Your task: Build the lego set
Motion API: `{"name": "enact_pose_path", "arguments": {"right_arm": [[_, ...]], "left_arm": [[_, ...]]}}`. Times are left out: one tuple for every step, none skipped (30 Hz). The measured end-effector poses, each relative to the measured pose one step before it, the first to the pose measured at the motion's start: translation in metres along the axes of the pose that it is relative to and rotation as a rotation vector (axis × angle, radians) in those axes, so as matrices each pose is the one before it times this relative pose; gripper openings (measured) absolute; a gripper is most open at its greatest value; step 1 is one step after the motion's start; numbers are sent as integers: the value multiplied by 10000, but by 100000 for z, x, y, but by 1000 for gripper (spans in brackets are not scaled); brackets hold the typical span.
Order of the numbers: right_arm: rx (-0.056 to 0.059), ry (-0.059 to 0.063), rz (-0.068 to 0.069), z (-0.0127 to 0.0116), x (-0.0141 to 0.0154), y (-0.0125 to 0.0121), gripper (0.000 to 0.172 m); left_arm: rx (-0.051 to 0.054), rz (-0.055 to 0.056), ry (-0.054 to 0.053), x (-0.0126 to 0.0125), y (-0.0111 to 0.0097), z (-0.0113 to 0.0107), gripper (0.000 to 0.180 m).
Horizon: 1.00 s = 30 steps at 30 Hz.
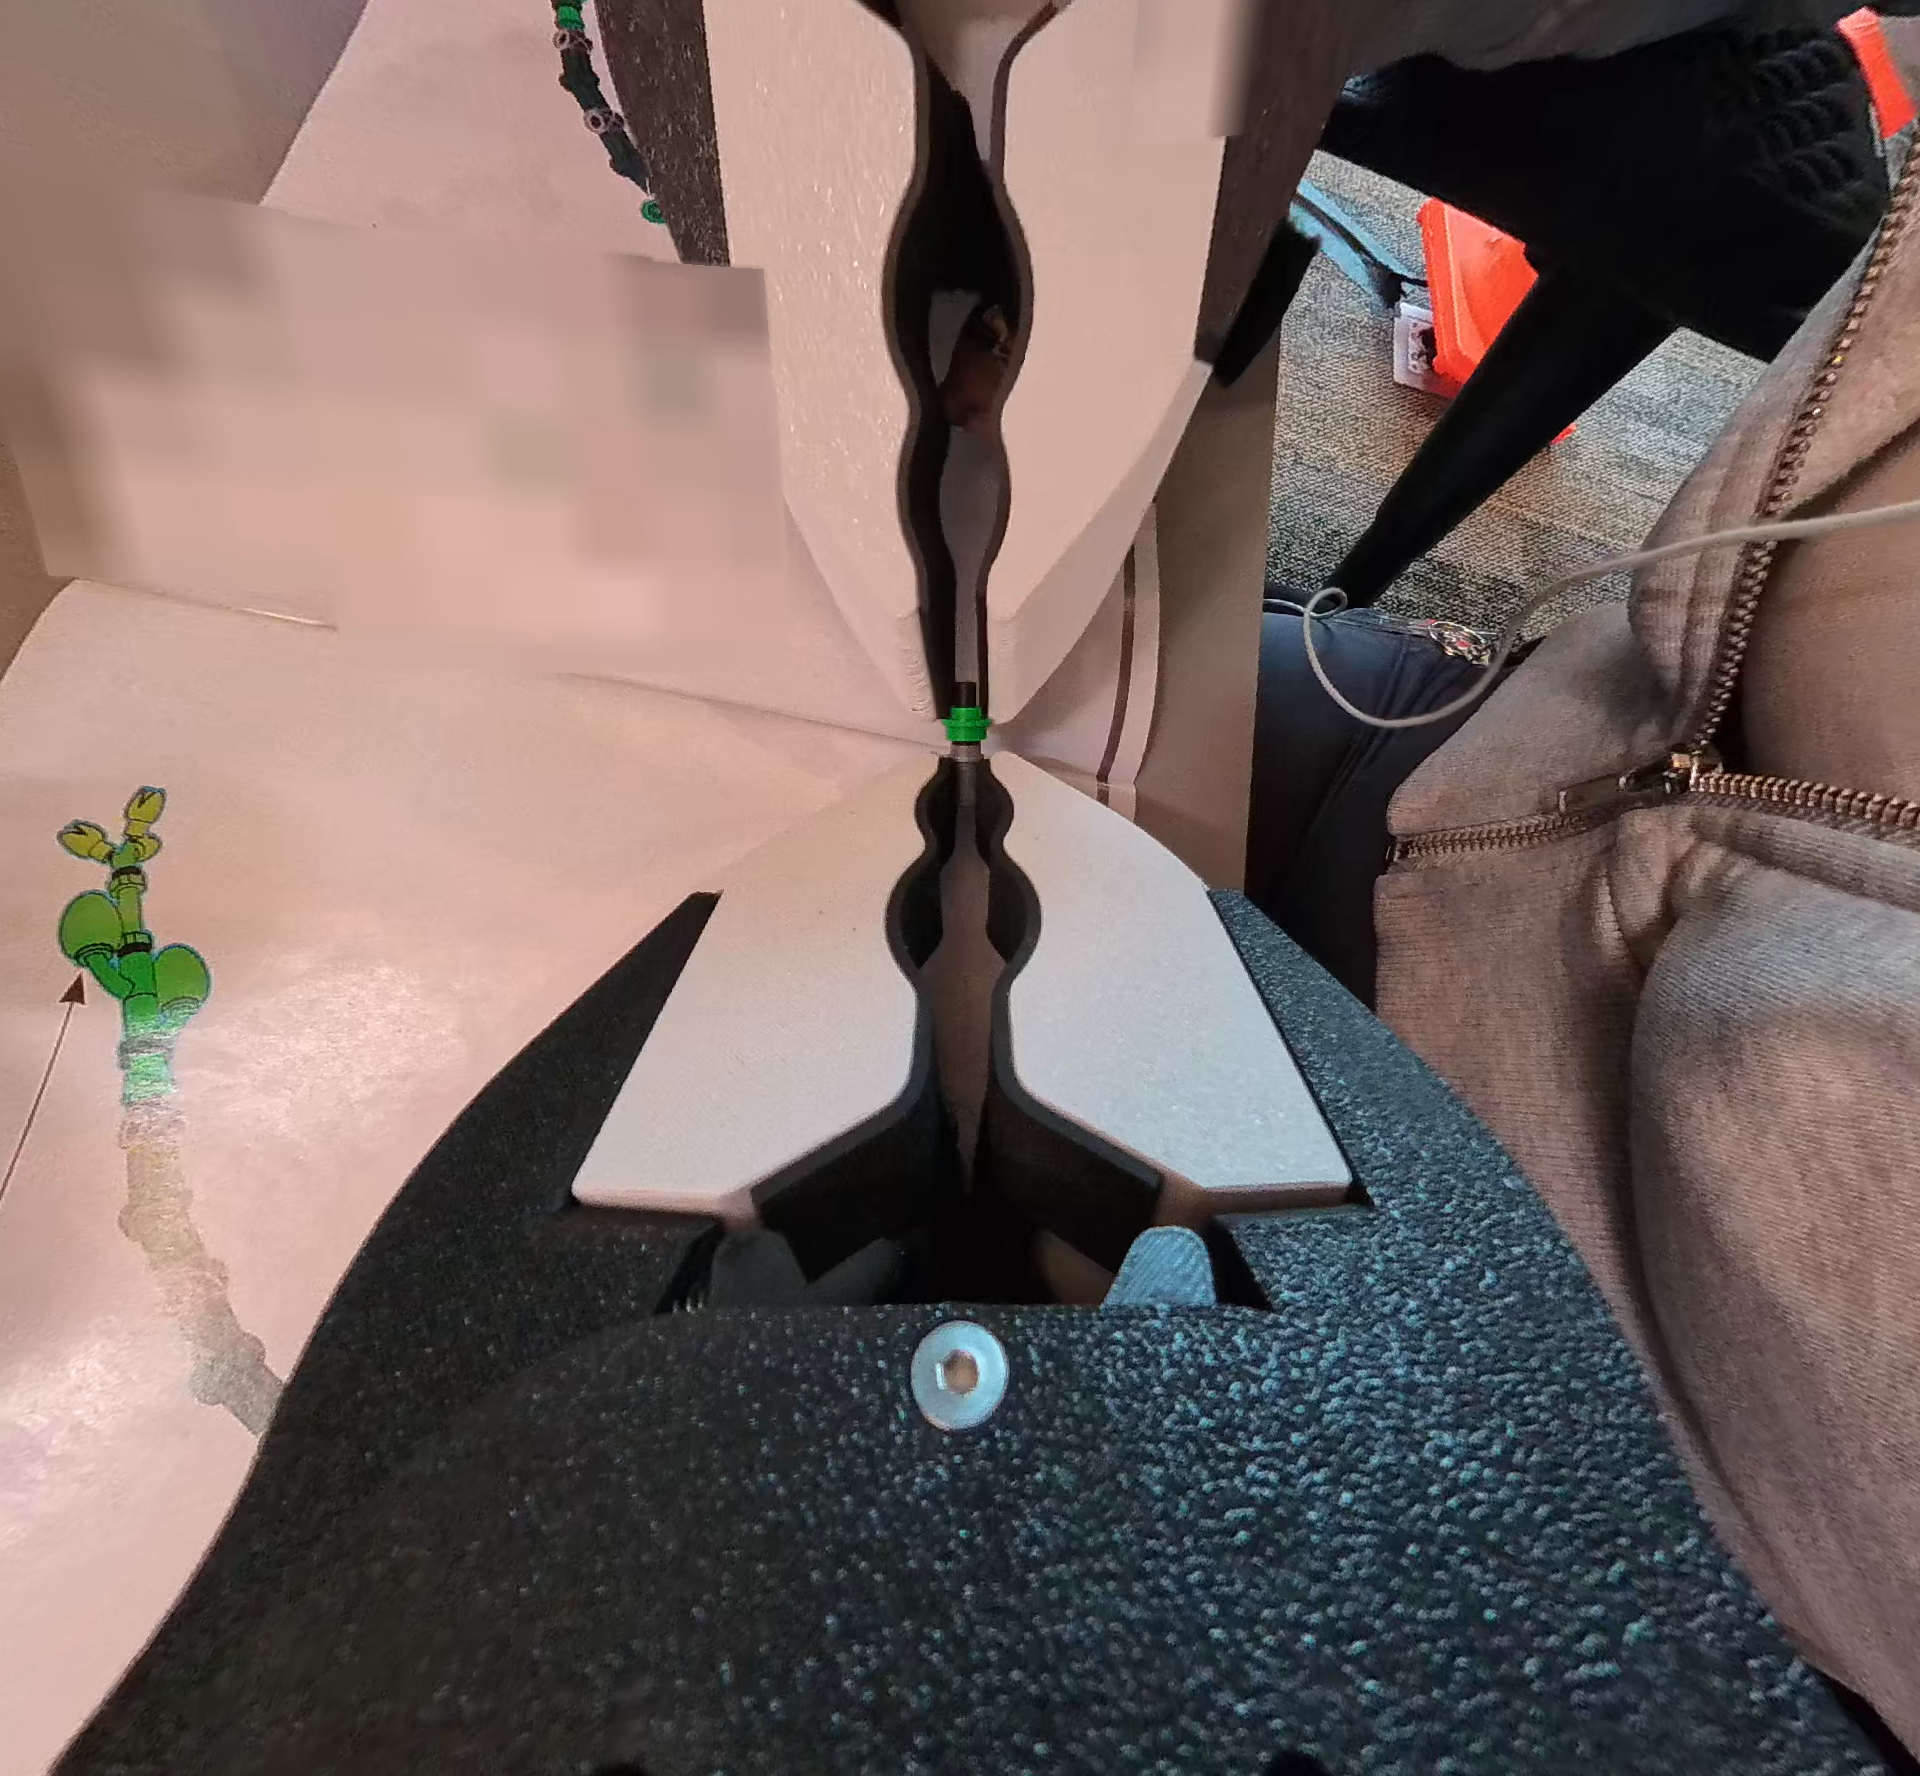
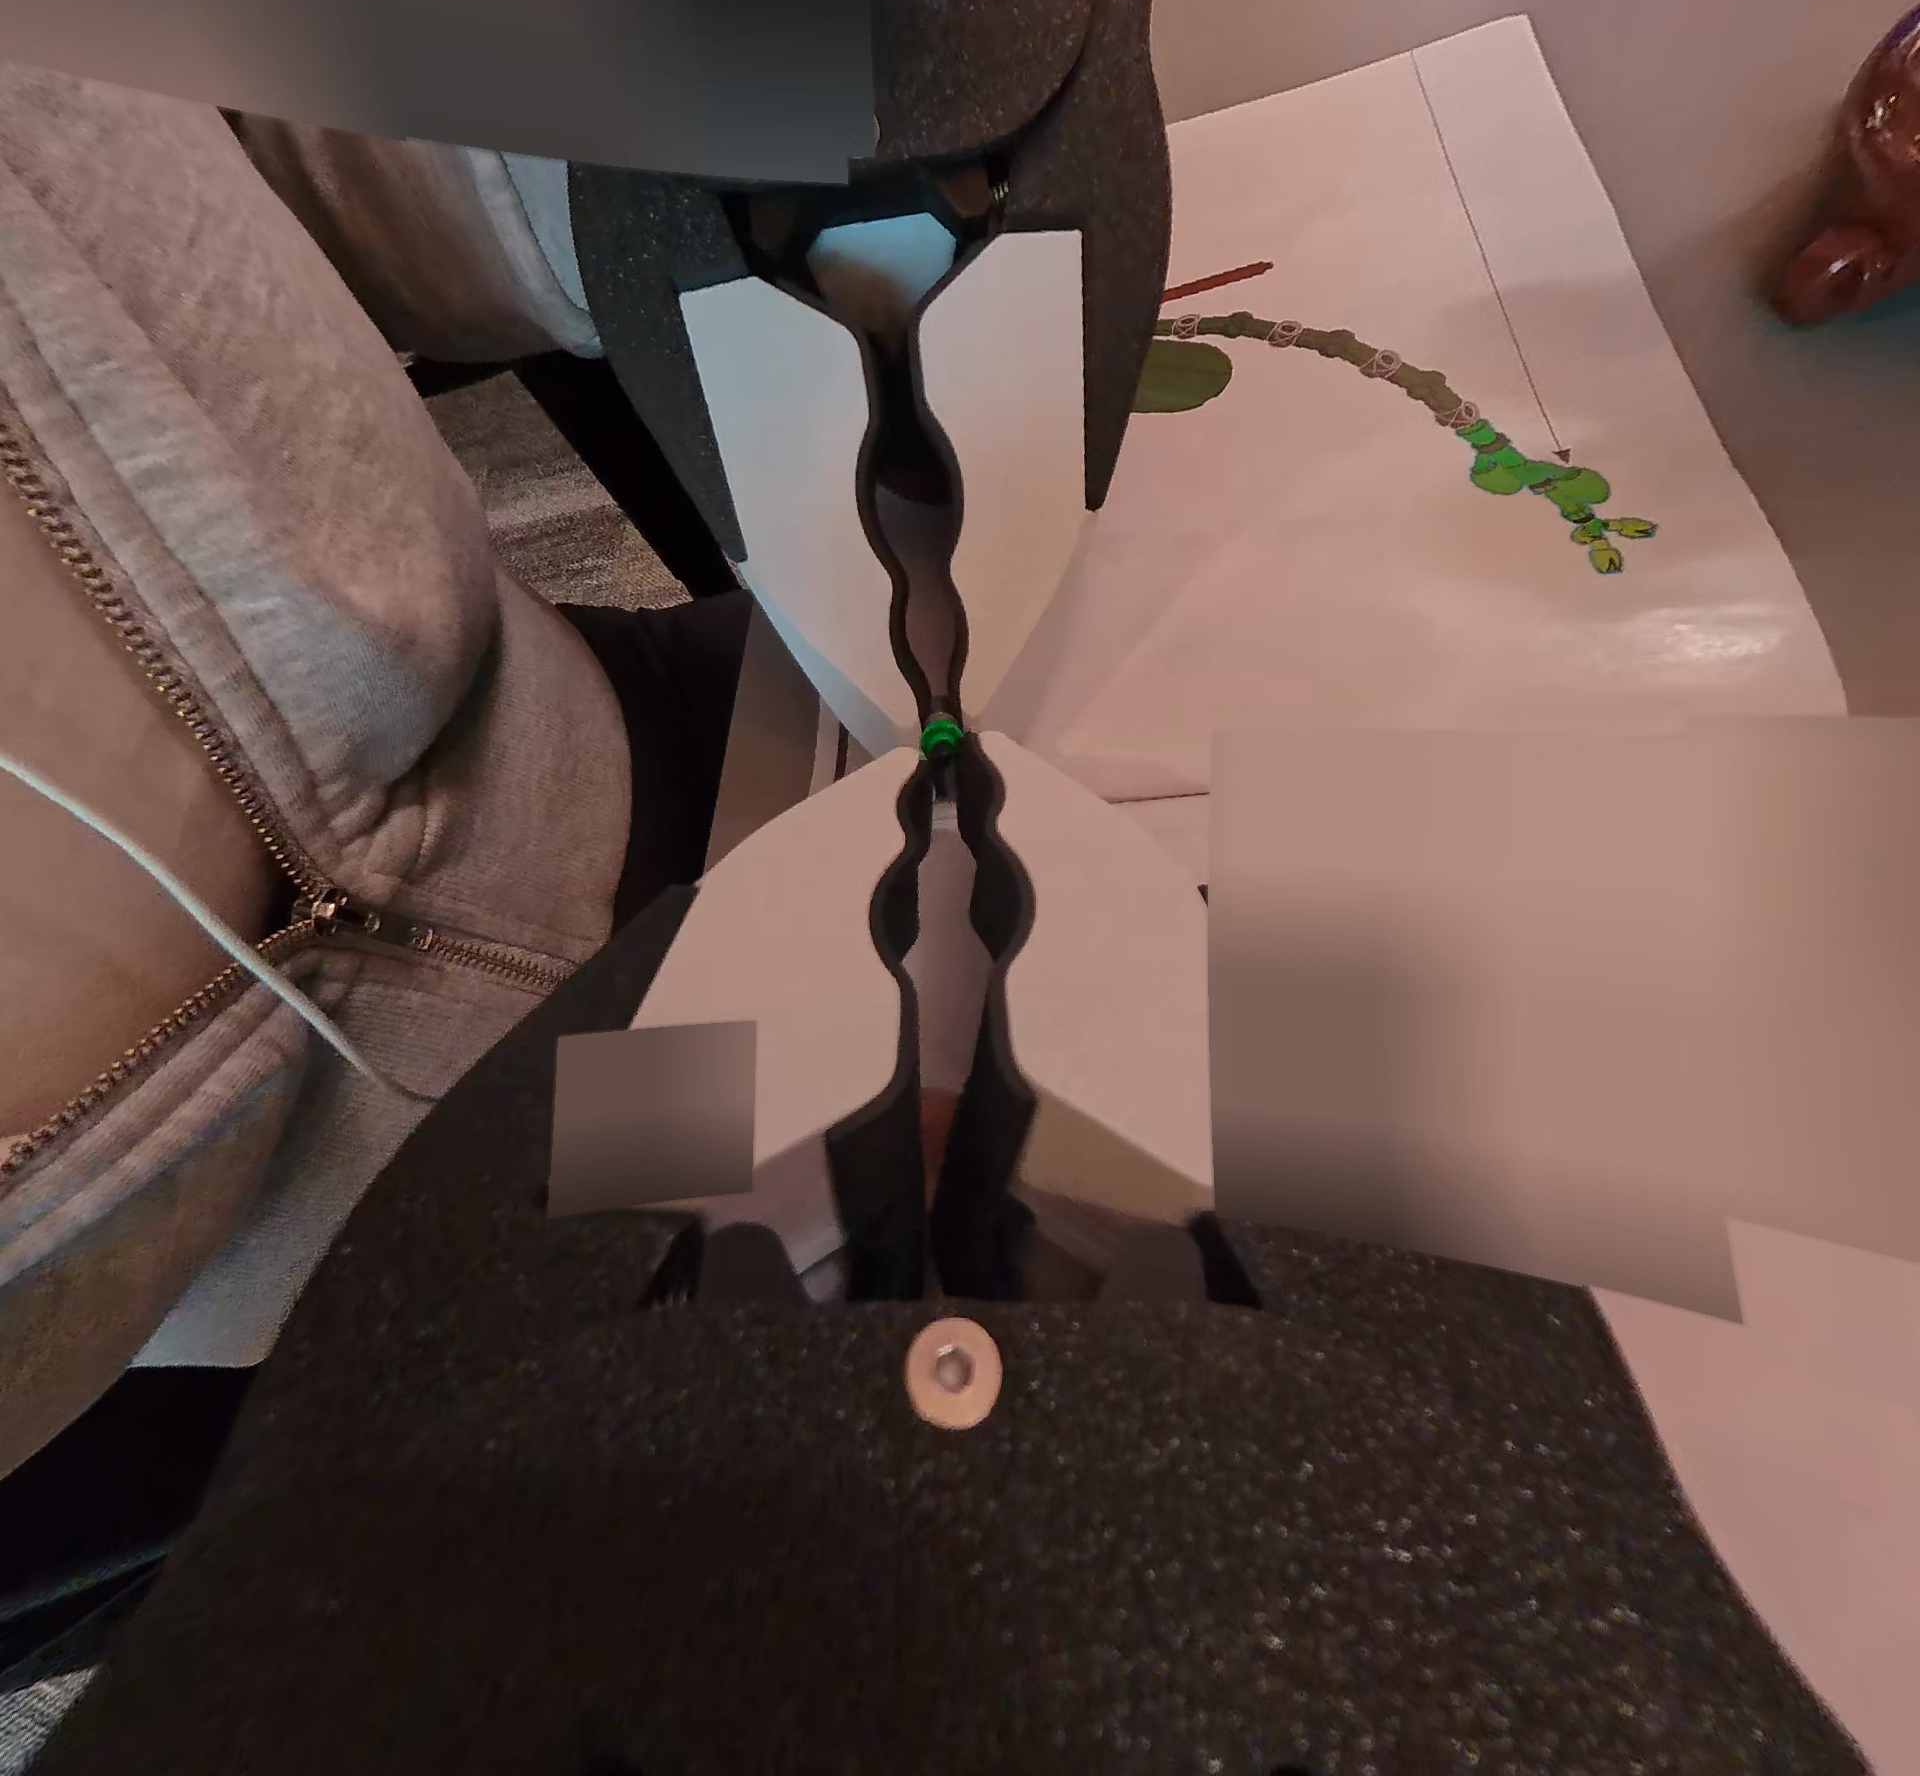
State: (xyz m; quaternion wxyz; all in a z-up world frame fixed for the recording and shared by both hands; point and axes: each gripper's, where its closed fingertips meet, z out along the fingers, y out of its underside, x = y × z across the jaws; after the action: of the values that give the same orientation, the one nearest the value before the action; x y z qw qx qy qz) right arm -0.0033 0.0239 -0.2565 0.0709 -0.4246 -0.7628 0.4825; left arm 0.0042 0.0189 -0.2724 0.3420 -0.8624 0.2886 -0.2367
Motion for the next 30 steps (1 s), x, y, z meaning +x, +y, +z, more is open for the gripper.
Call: {"name": "enact_pose_path", "arguments": {"right_arm": [[41,-14,0,5,-16,-38,4],[37,0,-27,-3,4,14,4],[-20,-8,-15,20,9,14,3],[-19,-4,-41,29,15,1,3],[-38,-43,6,-44,-9,4,3],[-64,-66,6,15,-11,1,3],[-102,-39,-29,36,1,-15,3],[-153,-10,-56,69,6,-16,3],[-162,-3,-79,12,-41,-11,3],[-133,-2,-45,17,-9,-36,3],[-74,-19,42,60,13,-77,3],[-53,-48,61,-60,-23,-25,3],[-25,-22,6,75,41,0,3],[-23,-5,-14,56,-22,-107,3],[-118,15,-21,41,-22,-79,3],[-224,43,-54,-12,-16,3,3],[-235,50,-75,-19,16,58,3],[-194,30,-27,-3,12,55,3],[-161,30,6,-13,24,92,3],[-110,81,-32,9,49,149,4],[-13,77,-21,-39,40,31,4],[40,11,94,-87,2,8,4],[105,-66,204,-113,-49,-61,4],[250,-77,212,-154,-51,-221,5],[562,-86,132,-264,-89,-655,5],[384,-39,97,-270,-15,-503,4],[-55,74,-1,-74,132,80,4],[-328,138,-105,54,185,468,5],[-143,48,-76,101,57,262,6],[51,-86,47,71,-117,-13,5]], "left_arm": [[1,-7,3,4,-5,-12,3],[-2,4,-5,6,-3,-6,3],[-5,36,-29,-3,-7,0,3],[-4,45,-39,47,25,-30,3],[-7,43,-39,29,8,45,3],[-4,36,-33,9,4,21,3],[-5,20,-20,-5,10,-12,3],[-6,10,-9,-17,-2,6,3],[-5,-14,12,1,13,13,2],[-4,1,5,-5,-14,0,3],[-4,15,-8,48,28,-24,2],[-2,26,-15,34,7,-1,2],[-2,2,2,8,-11,15,2],[-4,-15,19,15,-3,1,2],[-2,-16,12,-30,-21,38,2],[-1,-13,9,-10,13,-7,2],[-2,-14,13,31,4,29,2],[0,-21,16,-9,-3,20,2],[1,5,-2,-15,12,-16,2],[2,5,-5,-14,-4,-28,2],[5,-31,22,-37,-23,-34,2],[6,-52,40,-18,-33,-31,2],[3,-23,20,-22,-3,-3,2],[2,25,-20,43,-7,78,3],[-2,28,-28,18,9,29,3],[0,6,-6,12,19,16,3],[1,-6,6,-3,-22,-27,3],[0,4,-4,-13,22,20,3],[0,12,-12,18,8,4,3],[-1,16,-13,0,-4,13,3]]}}
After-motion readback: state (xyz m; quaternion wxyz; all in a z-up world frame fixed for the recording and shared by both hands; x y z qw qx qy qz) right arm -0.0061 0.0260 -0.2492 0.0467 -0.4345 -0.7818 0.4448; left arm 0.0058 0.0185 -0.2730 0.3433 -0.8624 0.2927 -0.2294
